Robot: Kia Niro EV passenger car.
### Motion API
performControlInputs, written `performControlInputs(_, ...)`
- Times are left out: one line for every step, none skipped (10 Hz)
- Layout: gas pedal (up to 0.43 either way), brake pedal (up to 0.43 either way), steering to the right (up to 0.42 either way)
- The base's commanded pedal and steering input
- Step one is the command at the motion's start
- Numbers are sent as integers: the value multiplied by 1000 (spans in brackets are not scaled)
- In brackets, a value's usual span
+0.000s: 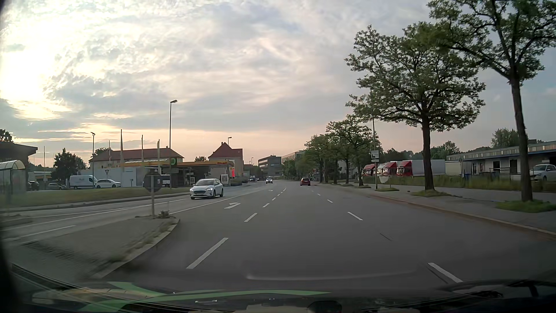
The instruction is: Follow the waypoints while adhering to traffic rules and regulations
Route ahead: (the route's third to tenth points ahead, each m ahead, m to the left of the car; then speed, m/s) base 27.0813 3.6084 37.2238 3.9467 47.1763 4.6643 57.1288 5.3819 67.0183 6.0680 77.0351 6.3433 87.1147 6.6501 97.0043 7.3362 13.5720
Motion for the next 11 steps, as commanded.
performControlInputs(138,0,-3)
performControlInputs(138,0,-3)
performControlInputs(138,0,-3)
performControlInputs(138,0,-3)
performControlInputs(138,0,-3)
performControlInputs(138,0,-3)
performControlInputs(138,0,-3)
performControlInputs(138,0,-3)
performControlInputs(138,0,-3)
performControlInputs(138,0,-3)
performControlInputs(138,0,-3)
